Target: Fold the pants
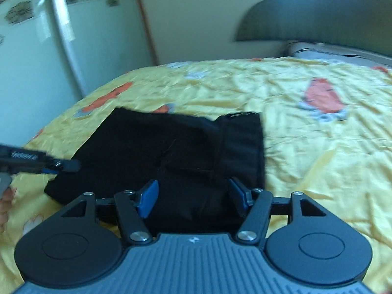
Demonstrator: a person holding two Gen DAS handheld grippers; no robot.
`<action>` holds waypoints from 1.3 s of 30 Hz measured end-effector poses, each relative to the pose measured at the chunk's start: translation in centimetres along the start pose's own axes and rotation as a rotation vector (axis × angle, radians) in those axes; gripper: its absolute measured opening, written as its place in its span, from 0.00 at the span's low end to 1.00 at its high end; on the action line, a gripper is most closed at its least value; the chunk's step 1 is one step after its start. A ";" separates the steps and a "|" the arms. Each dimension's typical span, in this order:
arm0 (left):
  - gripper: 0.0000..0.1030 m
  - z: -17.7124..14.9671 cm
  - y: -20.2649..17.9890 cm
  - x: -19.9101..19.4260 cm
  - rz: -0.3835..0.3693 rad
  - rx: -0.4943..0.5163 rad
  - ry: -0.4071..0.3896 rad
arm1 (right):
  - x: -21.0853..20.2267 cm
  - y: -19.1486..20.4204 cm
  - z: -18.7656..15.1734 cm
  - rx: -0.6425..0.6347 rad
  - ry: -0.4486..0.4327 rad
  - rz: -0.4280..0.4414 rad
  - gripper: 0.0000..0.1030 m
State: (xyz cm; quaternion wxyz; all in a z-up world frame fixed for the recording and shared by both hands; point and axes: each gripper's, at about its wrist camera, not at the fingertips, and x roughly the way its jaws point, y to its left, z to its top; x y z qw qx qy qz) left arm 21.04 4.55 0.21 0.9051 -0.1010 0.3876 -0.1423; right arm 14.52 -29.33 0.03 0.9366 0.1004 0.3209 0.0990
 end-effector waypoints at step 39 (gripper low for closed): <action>0.96 -10.6 -6.3 -3.7 0.232 0.210 -0.009 | -4.8 9.1 -7.9 0.024 -0.040 -0.175 1.00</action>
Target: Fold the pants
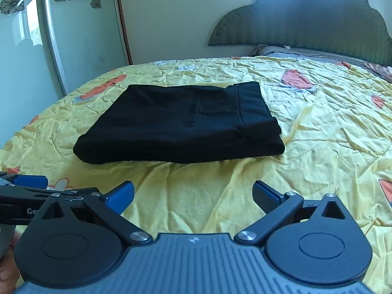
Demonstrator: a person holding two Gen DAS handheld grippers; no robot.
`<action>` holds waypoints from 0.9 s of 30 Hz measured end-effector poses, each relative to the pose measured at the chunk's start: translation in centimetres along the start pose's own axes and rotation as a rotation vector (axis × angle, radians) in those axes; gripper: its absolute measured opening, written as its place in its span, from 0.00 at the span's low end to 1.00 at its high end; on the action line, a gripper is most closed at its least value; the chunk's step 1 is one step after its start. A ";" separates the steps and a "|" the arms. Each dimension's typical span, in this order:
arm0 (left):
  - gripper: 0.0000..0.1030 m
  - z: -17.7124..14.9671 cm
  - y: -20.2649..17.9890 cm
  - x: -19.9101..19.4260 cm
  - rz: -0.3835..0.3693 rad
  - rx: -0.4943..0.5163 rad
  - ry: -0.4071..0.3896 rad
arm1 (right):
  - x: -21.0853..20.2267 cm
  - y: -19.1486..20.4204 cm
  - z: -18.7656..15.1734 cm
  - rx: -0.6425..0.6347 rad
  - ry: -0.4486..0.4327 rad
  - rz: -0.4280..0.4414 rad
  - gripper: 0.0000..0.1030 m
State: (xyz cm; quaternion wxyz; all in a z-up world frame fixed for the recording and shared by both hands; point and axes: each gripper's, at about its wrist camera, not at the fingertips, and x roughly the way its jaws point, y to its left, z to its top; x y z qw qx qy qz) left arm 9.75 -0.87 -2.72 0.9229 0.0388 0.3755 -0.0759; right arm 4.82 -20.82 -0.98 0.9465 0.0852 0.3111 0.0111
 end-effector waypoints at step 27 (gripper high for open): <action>1.00 -0.8 0.2 0.9 0.016 -0.019 -0.052 | 1.7 -0.2 -0.9 -0.046 0.052 0.003 1.00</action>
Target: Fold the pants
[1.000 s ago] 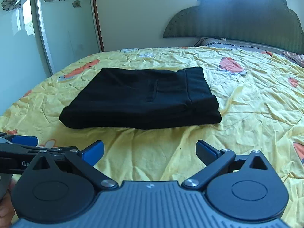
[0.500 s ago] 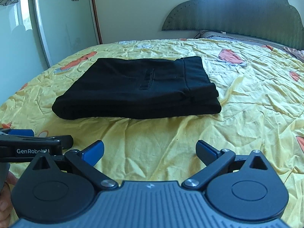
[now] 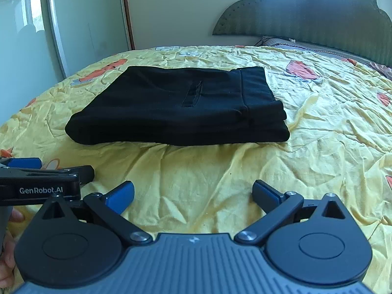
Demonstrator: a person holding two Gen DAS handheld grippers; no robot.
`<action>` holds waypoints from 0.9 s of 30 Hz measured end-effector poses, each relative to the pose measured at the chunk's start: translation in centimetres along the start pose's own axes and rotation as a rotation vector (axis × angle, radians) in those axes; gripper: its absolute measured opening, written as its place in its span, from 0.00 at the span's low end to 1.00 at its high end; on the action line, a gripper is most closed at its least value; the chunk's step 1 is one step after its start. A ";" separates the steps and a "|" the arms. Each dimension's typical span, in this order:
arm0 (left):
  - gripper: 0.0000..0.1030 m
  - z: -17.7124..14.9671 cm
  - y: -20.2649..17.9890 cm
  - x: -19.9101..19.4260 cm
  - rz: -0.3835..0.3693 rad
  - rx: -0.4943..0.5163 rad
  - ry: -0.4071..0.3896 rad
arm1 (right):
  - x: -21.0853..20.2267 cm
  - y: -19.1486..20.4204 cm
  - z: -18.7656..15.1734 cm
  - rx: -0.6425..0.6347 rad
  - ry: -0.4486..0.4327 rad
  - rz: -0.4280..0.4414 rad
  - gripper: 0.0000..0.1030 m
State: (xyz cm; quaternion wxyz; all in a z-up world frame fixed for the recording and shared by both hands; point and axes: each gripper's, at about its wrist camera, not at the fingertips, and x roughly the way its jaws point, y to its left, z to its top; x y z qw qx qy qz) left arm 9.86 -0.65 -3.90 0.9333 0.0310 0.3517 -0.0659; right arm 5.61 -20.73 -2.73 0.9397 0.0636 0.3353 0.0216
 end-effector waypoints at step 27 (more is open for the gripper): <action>1.00 -0.4 -0.1 -0.1 -0.001 0.011 -0.031 | 0.0 -0.8 -0.3 -0.007 0.002 -0.081 1.00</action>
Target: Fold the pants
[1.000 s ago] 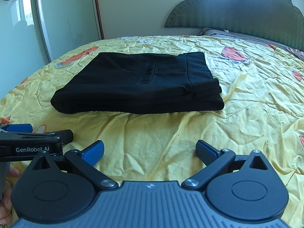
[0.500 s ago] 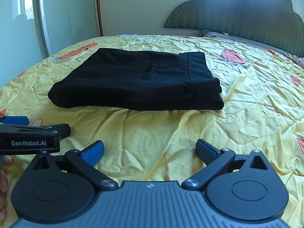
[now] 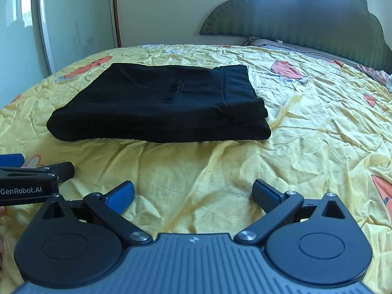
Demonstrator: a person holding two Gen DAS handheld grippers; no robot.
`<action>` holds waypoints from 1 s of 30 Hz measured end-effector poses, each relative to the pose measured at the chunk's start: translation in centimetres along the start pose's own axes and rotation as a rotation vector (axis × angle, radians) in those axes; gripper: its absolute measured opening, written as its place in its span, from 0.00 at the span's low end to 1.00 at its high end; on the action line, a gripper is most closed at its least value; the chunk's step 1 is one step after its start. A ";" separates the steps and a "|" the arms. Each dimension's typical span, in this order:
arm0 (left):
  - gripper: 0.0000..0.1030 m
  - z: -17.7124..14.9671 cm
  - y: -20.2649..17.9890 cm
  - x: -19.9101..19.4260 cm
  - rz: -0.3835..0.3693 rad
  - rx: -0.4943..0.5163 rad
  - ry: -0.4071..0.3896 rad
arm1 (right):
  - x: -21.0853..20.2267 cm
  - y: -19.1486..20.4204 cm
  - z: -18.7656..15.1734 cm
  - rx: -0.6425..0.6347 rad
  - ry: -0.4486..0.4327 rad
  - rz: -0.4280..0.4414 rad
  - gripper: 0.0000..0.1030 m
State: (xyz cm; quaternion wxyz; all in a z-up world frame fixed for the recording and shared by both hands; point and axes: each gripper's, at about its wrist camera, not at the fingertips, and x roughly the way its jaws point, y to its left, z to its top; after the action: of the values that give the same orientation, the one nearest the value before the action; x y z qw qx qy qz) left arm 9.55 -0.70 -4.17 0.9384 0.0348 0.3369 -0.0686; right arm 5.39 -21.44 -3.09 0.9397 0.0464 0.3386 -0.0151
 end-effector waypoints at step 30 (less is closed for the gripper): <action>1.00 0.0 0.0 0.0 0.000 -0.001 0.000 | 0.1 -0.2 0.0 -0.001 0.000 0.001 1.00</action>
State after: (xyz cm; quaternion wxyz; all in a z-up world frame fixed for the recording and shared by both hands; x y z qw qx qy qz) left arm 9.57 -0.70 -4.22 0.9384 0.0345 0.3368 -0.0685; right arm 5.41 -21.67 -3.15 0.9396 0.0460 0.3388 -0.0145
